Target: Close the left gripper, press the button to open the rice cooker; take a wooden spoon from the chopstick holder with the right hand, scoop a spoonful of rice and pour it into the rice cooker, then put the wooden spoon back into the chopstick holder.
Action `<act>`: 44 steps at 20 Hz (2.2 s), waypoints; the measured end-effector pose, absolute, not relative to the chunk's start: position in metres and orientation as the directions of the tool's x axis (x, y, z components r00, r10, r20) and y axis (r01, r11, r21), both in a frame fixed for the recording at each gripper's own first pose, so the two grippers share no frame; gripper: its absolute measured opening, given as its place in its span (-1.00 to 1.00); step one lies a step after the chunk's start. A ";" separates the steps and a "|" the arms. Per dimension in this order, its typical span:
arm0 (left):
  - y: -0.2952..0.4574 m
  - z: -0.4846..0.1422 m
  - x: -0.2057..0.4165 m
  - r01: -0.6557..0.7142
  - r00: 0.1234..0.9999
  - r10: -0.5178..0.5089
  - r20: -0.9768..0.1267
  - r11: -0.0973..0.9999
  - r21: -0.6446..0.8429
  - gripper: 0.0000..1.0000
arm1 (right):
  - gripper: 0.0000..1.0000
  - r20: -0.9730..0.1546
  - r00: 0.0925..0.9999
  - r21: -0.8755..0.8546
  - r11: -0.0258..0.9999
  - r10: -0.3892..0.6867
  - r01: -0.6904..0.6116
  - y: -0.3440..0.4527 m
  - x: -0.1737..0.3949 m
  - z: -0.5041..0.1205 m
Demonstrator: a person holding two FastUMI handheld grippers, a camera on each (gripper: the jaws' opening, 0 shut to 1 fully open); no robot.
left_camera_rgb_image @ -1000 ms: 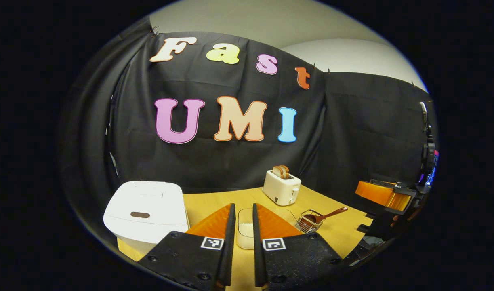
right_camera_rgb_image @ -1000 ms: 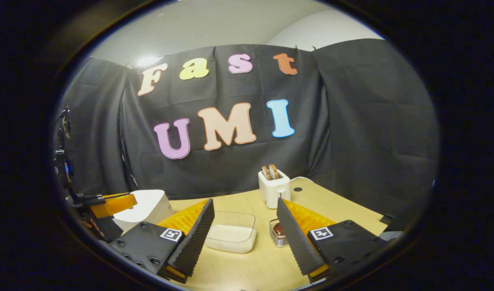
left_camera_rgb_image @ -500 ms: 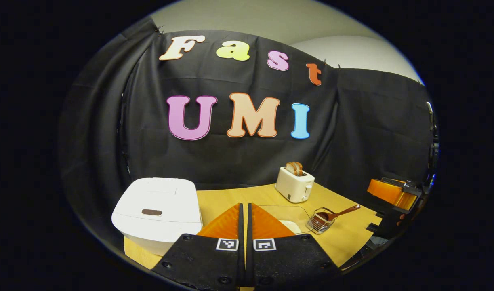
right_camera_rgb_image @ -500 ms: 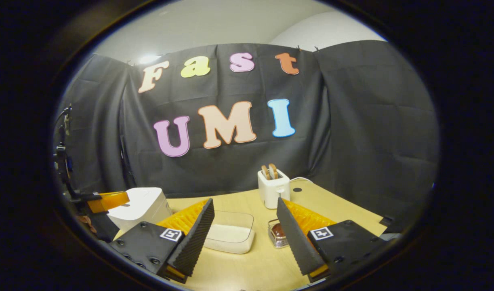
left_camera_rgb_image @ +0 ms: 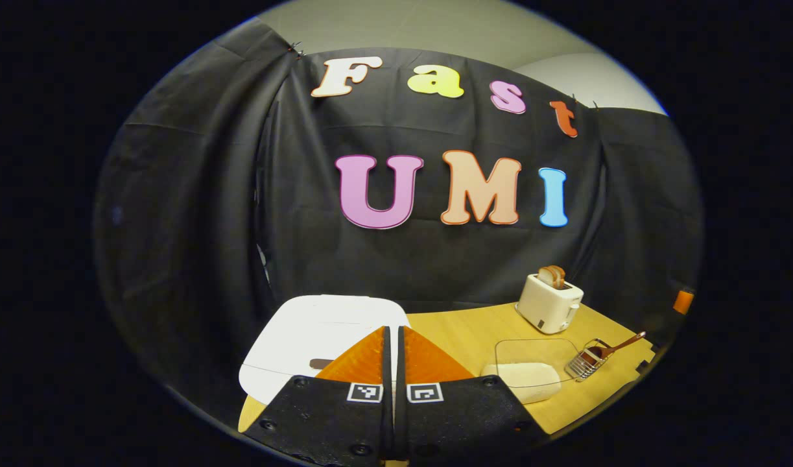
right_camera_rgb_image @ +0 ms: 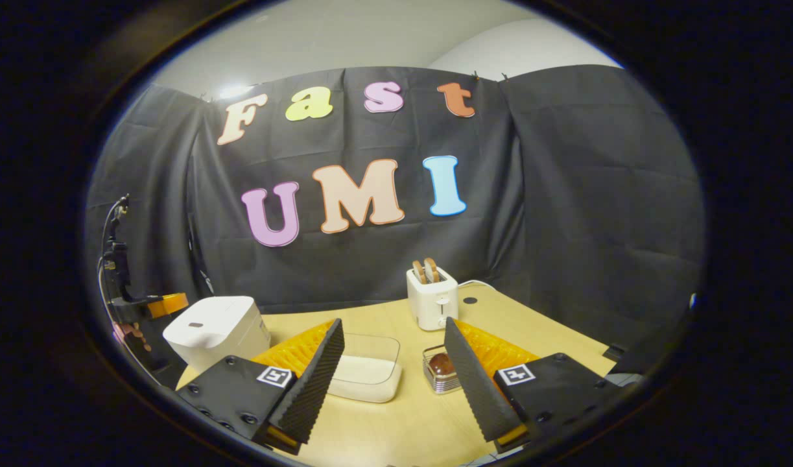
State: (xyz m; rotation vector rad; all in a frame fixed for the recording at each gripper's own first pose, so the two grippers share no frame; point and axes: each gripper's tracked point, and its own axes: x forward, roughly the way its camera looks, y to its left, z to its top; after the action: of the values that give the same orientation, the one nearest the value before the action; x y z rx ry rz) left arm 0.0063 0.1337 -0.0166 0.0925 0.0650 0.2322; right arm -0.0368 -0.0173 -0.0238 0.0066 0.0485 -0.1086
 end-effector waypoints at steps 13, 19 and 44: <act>0.200 -0.070 0.035 -0.296 0.933 0.310 -0.180 0.950 0.102 -1.00 | 0.97 -0.069 0.973 -0.041 0.975 -0.219 0.217 -0.049 -0.031 -0.026; 0.203 -0.079 0.035 -0.301 0.926 0.315 -0.207 0.949 0.100 -1.00 | 0.96 -0.090 0.971 -0.047 0.975 -0.223 0.219 -0.053 -0.020 -0.033; 0.202 0.039 0.069 -0.362 0.932 0.361 0.035 0.922 0.139 -1.00 | 0.97 -0.168 0.962 -0.007 0.976 -0.216 0.218 -0.107 0.000 -0.086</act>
State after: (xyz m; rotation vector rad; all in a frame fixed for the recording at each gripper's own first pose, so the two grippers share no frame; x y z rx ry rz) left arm 0.0691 0.2024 0.0386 0.1444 -0.0090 0.3714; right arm 0.0003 -0.1070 -0.0862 0.0118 0.1685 -0.2202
